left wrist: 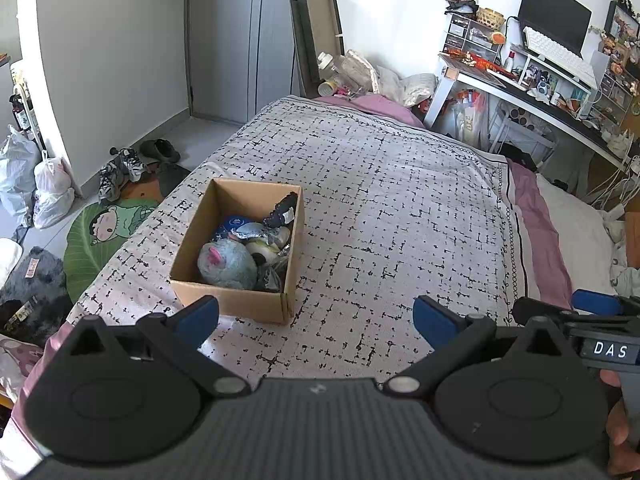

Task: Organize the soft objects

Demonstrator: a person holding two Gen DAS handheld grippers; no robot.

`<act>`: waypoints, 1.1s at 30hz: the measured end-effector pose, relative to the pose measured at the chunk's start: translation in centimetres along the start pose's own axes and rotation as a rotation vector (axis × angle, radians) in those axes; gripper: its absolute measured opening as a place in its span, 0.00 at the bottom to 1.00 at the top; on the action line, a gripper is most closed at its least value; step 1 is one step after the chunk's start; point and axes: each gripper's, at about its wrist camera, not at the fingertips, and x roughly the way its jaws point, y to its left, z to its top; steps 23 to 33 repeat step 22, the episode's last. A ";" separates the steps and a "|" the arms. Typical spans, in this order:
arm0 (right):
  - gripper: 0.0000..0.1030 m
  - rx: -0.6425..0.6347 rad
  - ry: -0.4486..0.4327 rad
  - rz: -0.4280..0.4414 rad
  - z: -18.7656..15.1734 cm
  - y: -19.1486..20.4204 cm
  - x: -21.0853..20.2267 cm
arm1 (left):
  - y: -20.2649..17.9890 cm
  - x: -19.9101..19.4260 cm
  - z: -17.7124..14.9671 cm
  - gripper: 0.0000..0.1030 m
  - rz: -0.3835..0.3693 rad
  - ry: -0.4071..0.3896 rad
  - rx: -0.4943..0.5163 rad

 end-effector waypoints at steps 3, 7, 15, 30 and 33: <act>1.00 0.000 0.000 0.000 0.0 0.0 0.0 | 0.0 0.0 0.0 0.99 0.001 0.000 0.000; 1.00 -0.001 -0.001 0.000 0.0 0.1 -0.1 | 0.0 0.0 0.0 0.99 0.001 0.000 0.000; 1.00 -0.007 -0.001 -0.002 0.4 0.0 -0.2 | -0.2 -0.3 0.1 0.99 0.009 -0.009 -0.005; 1.00 -0.008 0.007 -0.004 0.6 0.2 0.1 | -0.1 0.0 0.2 0.99 -0.008 -0.018 0.000; 1.00 -0.008 0.007 -0.004 0.6 0.2 0.1 | -0.1 0.0 0.2 0.99 -0.008 -0.018 0.000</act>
